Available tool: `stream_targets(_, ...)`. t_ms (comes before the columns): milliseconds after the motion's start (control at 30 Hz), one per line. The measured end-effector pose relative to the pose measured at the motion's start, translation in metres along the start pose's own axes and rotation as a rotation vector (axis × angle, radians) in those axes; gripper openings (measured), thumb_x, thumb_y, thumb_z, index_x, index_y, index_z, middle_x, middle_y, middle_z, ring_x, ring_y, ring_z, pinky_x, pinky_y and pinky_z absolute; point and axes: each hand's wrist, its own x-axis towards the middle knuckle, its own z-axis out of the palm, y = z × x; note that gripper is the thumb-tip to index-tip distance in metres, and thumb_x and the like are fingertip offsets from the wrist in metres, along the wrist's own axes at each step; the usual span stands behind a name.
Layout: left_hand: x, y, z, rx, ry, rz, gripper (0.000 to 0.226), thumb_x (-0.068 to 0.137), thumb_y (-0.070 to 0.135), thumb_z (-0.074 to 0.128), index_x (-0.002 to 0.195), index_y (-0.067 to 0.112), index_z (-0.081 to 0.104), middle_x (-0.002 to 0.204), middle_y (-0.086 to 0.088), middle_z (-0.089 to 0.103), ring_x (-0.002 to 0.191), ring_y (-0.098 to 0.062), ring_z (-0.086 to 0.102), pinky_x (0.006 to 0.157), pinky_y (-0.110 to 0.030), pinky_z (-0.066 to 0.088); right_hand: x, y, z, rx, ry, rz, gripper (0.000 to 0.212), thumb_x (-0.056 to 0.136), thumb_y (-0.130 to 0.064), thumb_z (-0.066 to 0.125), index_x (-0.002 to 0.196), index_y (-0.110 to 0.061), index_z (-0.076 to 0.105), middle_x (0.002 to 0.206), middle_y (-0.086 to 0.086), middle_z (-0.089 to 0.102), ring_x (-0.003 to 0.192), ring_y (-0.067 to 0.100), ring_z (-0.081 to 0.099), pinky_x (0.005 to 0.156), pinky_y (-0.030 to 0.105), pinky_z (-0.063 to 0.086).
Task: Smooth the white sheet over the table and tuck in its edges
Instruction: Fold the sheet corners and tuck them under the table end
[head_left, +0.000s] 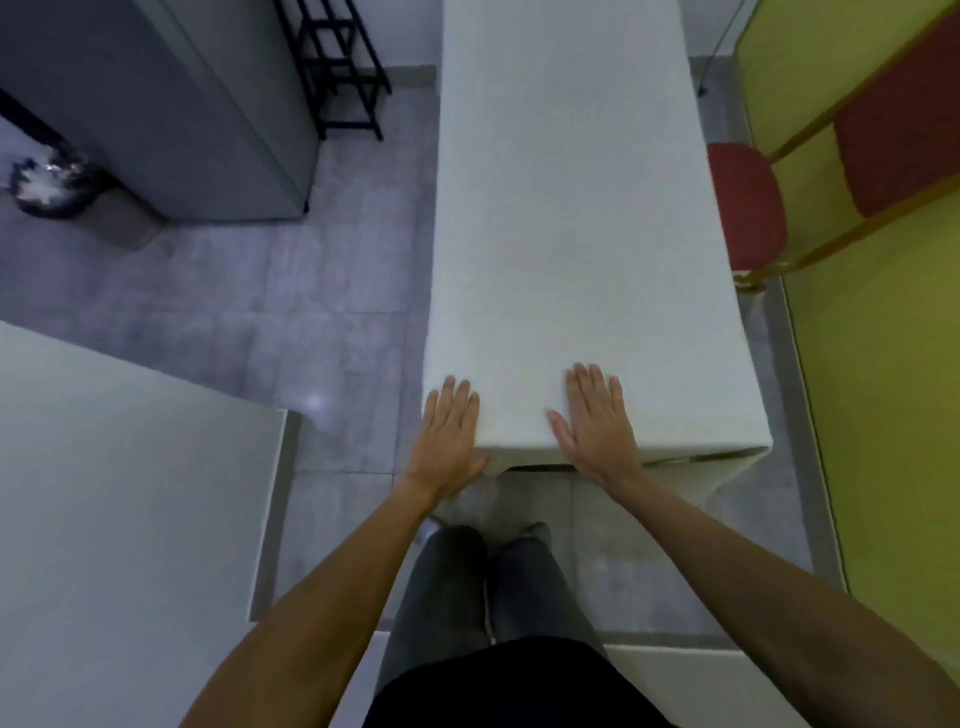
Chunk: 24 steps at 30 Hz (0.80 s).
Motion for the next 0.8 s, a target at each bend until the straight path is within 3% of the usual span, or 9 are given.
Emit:
stream_targets(233,-0.041,-0.043,0.018,-0.095,0.057,-0.151,0.087,0.083,0.042,0.068,0.147,-0.005,0.032,0.152,-0.028,0.034,0.142,-0.044,0.032,0.115,-0.058,0.028,0.025,-0.075,0.011,0.012,-0.164,-0.231,0.073,0.105,-0.052,0.024,0.15,0.003,0.037,0.157,0.023,0.036,0.147,0.039,0.032,0.121,0.056,0.024)
stream_targets(333,-0.057,-0.052,0.029,-0.125,0.028,-0.165,0.08,0.092,0.049,0.043,0.151,-0.001,0.023,0.157,-0.024,0.027,0.146,-0.038,0.025,0.118,-0.054,0.026,0.028,-0.097,0.017,-0.04,-0.236,-0.334,0.076,0.105,-0.055,0.017,0.152,0.002,0.034,0.16,0.021,0.032,0.15,0.037,0.028,0.121,0.056,0.025)
stream_targets(400,-0.065,-0.056,0.032,-0.158,0.023,-0.175,0.079,0.09,0.052,0.027,0.151,0.002,0.025,0.157,-0.022,0.028,0.146,-0.037,0.026,0.118,-0.054,0.027,0.028,-0.108,0.018,-0.085,-0.262,-0.407,0.075,0.104,-0.054,0.023,0.153,0.002,0.032,0.161,0.021,0.03,0.151,0.037,0.025,0.12,0.056,0.025)
stream_targets(500,-0.071,-0.057,0.036,-0.154,0.033,-0.192,0.074,0.09,0.048,0.047,0.147,0.001,0.037,0.152,-0.022,0.039,0.14,-0.037,0.039,0.113,-0.053,0.03,0.037,-0.12,0.018,-0.148,-0.296,-0.507,0.079,0.099,-0.054,0.035,0.154,0.003,0.029,0.162,0.022,0.026,0.151,0.038,0.023,0.121,0.056,0.024)
stream_targets(600,-0.066,-0.054,0.04,-0.155,0.08,-0.247,0.078,0.08,0.046,0.071,0.14,0.003,0.048,0.145,-0.02,0.049,0.134,-0.036,0.048,0.11,-0.049,0.033,0.051,-0.126,0.016,-0.202,-0.335,-0.592,0.084,0.097,-0.058,0.034,0.155,0.003,0.026,0.163,0.023,0.023,0.152,0.038,0.02,0.121,0.056,0.021)
stream_targets(733,-0.056,-0.046,0.046,-0.246,0.208,-0.315,0.071,0.079,0.042,0.074,0.136,0.007,0.05,0.138,-0.016,0.055,0.128,-0.034,0.053,0.111,-0.046,0.037,0.076,-0.123,0.02,-0.243,-0.375,-0.733,0.085,0.101,-0.063,0.024,0.155,0.003,0.026,0.164,0.022,0.022,0.154,0.036,0.015,0.123,0.058,0.016)
stream_targets(800,-0.048,-0.039,0.051,-0.311,0.273,-0.341,0.061,0.078,0.035,0.076,0.129,0.008,0.058,0.129,-0.012,0.062,0.119,-0.029,0.057,0.108,-0.038,0.035,0.086,-0.123,0.022,-0.227,-0.387,-0.784,0.086,0.1,-0.064,0.025,0.155,0.002,0.024,0.164,0.021,0.02,0.154,0.035,0.013,0.124,0.057,0.012)
